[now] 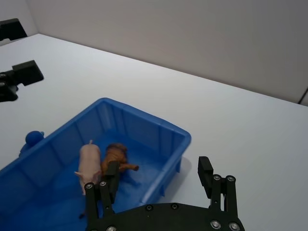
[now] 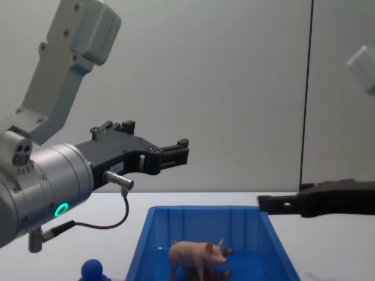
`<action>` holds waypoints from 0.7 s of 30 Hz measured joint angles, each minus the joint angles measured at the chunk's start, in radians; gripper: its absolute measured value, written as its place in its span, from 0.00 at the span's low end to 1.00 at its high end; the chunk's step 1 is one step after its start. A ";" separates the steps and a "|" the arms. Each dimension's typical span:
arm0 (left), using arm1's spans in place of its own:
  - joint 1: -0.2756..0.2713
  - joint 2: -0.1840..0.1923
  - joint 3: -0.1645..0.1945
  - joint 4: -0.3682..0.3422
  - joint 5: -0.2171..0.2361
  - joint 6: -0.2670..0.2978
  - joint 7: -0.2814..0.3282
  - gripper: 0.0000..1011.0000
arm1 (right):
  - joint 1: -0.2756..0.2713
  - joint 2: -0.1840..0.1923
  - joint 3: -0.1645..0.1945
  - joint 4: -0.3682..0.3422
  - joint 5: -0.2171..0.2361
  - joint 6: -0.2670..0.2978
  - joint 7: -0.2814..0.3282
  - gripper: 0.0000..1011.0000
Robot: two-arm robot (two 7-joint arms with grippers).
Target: Pick up the two dolls from the table and place them into the box.
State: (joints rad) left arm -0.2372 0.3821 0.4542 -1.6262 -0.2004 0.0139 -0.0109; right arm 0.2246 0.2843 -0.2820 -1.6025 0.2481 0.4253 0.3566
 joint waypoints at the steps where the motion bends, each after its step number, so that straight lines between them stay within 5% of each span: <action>1: 0.000 0.000 0.000 0.000 0.000 0.000 0.000 0.99 | -0.005 0.006 0.003 -0.004 0.002 -0.003 -0.002 0.99; 12: 0.000 0.000 0.000 0.000 0.000 0.000 0.000 0.99 | -0.087 0.088 0.051 -0.067 0.043 -0.054 -0.034 0.99; 21: 0.009 0.011 -0.005 -0.009 0.010 0.005 0.005 0.99 | -0.116 0.117 0.068 -0.088 0.057 -0.073 -0.045 0.99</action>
State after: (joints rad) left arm -0.2282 0.3935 0.4490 -1.6350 -0.1907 0.0192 -0.0061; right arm 0.1089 0.4011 -0.2139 -1.6904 0.3047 0.3520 0.3120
